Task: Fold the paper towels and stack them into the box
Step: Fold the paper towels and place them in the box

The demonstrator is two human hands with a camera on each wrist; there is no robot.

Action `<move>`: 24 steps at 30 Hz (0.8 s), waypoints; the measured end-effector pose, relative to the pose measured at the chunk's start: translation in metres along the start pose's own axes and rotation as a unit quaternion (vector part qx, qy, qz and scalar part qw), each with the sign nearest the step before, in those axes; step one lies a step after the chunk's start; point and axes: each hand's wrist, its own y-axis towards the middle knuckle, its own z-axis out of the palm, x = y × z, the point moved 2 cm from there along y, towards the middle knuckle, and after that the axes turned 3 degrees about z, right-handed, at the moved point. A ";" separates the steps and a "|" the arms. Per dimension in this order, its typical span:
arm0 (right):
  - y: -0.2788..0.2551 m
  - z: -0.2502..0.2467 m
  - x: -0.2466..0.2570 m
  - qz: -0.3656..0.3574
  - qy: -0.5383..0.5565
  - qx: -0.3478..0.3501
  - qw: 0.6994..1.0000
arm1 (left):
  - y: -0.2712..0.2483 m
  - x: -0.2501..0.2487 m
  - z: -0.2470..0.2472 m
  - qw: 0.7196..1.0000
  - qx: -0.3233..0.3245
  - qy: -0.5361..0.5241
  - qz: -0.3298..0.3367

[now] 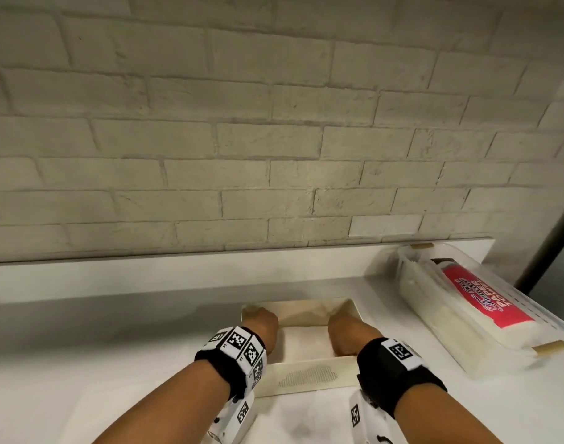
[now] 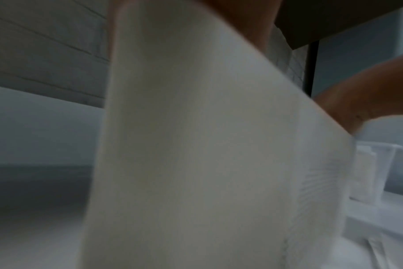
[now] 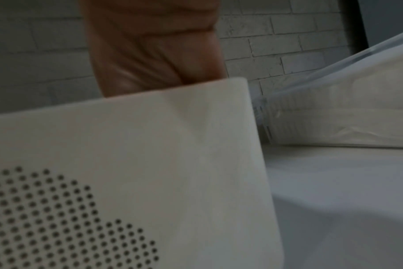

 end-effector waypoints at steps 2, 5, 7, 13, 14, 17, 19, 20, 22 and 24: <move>0.003 0.005 -0.003 -0.002 0.026 0.001 1.000 | -0.001 -0.003 0.002 1.000 -0.004 0.016 0.005; 0.006 0.006 -0.005 -0.002 0.038 -0.024 0.999 | -0.001 -0.004 0.002 1.000 -0.017 0.018 0.007; 0.006 0.006 -0.007 0.016 0.050 -0.029 0.998 | -0.001 -0.005 0.001 1.000 -0.021 0.018 0.001; -0.001 0.002 -0.007 0.044 0.055 -0.041 0.997 | -0.011 -0.004 -0.007 0.999 -0.036 -0.009 0.009; -0.005 -0.001 -0.007 0.043 0.070 -0.049 0.995 | -0.016 -0.004 -0.009 0.999 -0.043 -0.031 0.007; -0.021 -0.017 -0.013 0.030 0.127 -0.101 0.986 | -0.034 0.001 -0.022 0.991 -0.082 -0.104 -0.008; -0.038 -0.022 -0.019 0.011 0.189 -0.150 0.970 | -0.052 0.004 -0.030 0.979 -0.128 -0.157 -0.009; -0.047 -0.025 -0.021 0.004 0.227 -0.169 0.959 | -0.061 0.006 -0.034 0.970 -0.149 -0.190 -0.009; -0.072 -0.025 -0.023 -0.015 0.291 -0.187 0.938 | -0.082 0.006 -0.035 0.951 -0.181 -0.252 -0.007; -0.097 -0.020 -0.021 -0.055 0.320 -0.189 0.927 | -0.103 0.003 -0.029 0.936 -0.182 -0.301 0.003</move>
